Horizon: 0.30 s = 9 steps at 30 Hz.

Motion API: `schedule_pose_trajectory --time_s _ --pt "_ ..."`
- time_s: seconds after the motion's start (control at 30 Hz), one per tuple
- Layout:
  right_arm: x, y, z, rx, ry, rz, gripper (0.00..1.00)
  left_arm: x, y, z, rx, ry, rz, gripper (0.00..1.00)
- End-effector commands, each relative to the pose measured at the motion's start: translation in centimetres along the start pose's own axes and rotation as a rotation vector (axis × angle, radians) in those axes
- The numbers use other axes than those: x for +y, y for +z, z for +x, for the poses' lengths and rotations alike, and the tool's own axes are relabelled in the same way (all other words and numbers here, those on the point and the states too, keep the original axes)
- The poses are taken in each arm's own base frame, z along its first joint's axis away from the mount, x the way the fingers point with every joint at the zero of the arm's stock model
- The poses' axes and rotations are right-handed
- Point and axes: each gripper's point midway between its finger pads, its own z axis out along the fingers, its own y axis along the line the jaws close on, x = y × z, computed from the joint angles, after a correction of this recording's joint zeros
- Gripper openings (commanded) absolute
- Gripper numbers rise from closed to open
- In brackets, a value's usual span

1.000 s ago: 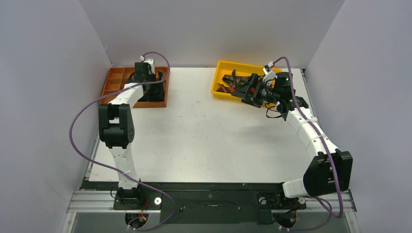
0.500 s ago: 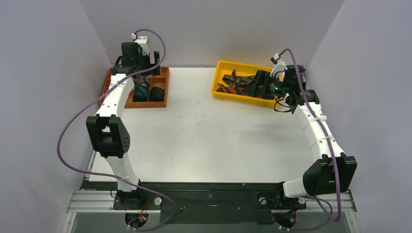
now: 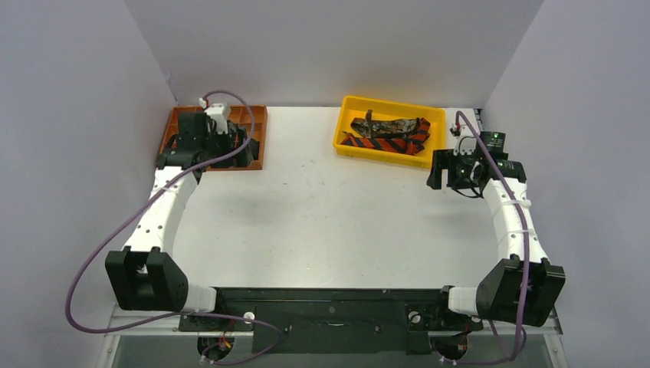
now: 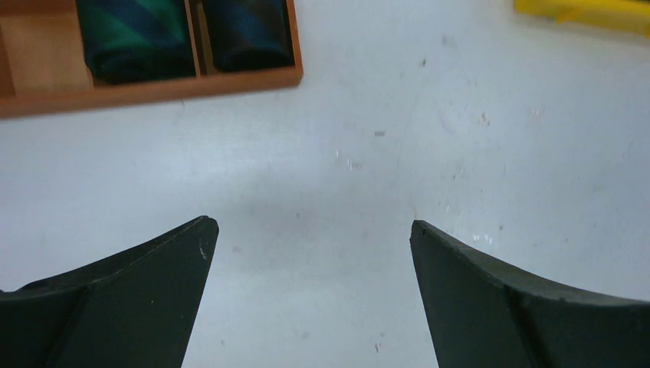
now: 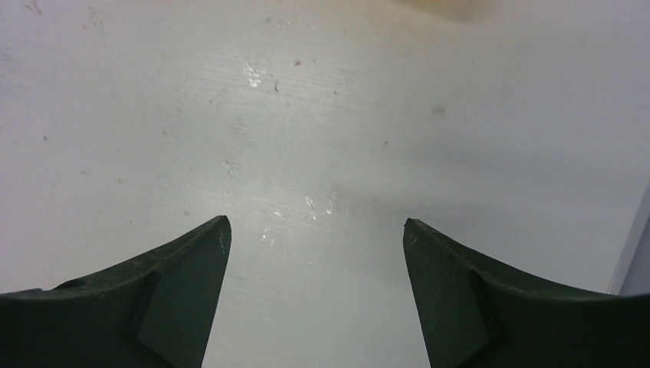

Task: Roll the ties
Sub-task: Reset both arms

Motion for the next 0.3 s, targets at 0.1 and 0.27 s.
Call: schedule_pose_trajectory --time_s 0.1,0.27 --pt "-0.9 -2.3 2.8 0.000 -0.103 0.079 0.78 0.2 -1.9 5.4 0.036 -0.049 -0.008 0.97" --pt "-1.1 -3.0 2.4 -0.021 -0.106 0.088 0.80 0.3 -2.0 5.7 0.029 -0.073 -0.021 0.97"
